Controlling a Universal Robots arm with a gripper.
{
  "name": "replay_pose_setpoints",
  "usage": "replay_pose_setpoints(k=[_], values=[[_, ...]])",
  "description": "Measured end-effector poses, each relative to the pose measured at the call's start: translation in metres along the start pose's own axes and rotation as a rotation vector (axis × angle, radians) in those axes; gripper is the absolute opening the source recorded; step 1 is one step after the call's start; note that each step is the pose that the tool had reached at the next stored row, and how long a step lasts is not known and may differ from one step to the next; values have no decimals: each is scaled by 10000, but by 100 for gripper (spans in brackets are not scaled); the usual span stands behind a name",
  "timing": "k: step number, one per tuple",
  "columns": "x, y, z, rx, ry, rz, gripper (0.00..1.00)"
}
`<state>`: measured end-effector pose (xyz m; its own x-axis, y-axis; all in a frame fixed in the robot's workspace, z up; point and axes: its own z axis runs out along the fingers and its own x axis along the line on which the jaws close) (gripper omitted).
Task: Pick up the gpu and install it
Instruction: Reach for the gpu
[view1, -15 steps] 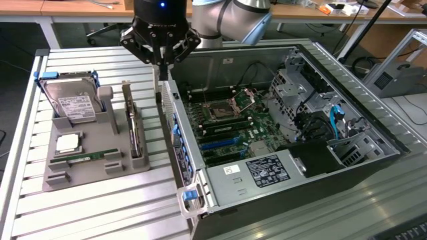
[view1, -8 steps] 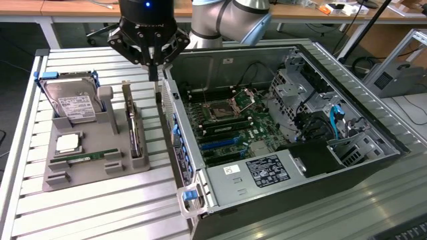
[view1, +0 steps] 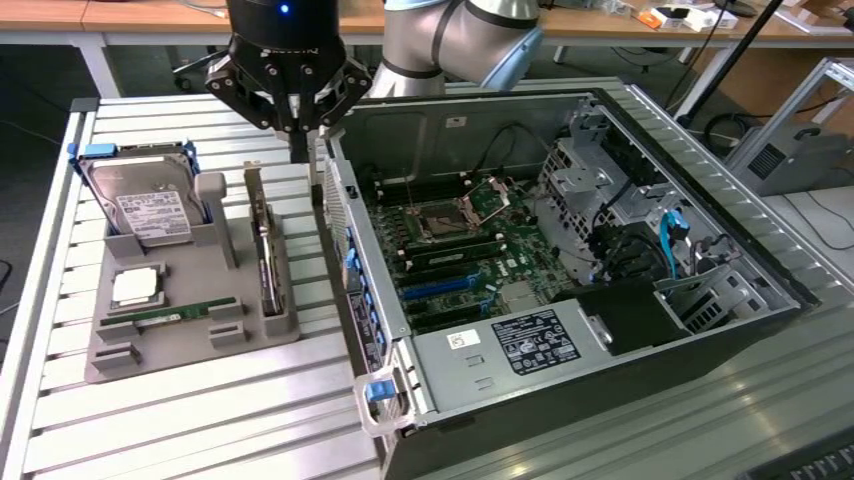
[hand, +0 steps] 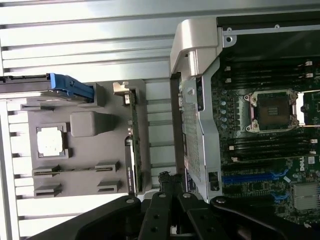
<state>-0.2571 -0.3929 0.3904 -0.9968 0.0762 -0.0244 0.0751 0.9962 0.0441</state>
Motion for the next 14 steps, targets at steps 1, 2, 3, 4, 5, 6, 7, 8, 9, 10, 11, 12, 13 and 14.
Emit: replay_pose_setpoints(k=[1, 2, 3, 4, 5, 6, 7, 8, 9, 10, 11, 12, 13, 14], values=[[0, 0, 0, 0, 0, 0, 11], [0, 0, 0, 0, 0, 0, 11], [0, 0, 0, 0, 0, 0, 11], [0, 0, 0, 0, 0, 0, 11], [0, 0, 0, 0, 0, 0, 11], [0, 0, 0, 0, 0, 1, 11], [0, 0, 0, 0, 0, 0, 11], [0, 0, 0, 0, 0, 0, 11], [0, 0, 0, 0, 0, 0, 11], [1, 0, 0, 0, 0, -1, 11], [2, 0, 0, -1, -1, 0, 11], [8, -1, 0, 0, 0, 2, 11], [13, -1, 0, 0, -1, 2, 11], [15, -1, 0, 0, 0, 0, 11]])
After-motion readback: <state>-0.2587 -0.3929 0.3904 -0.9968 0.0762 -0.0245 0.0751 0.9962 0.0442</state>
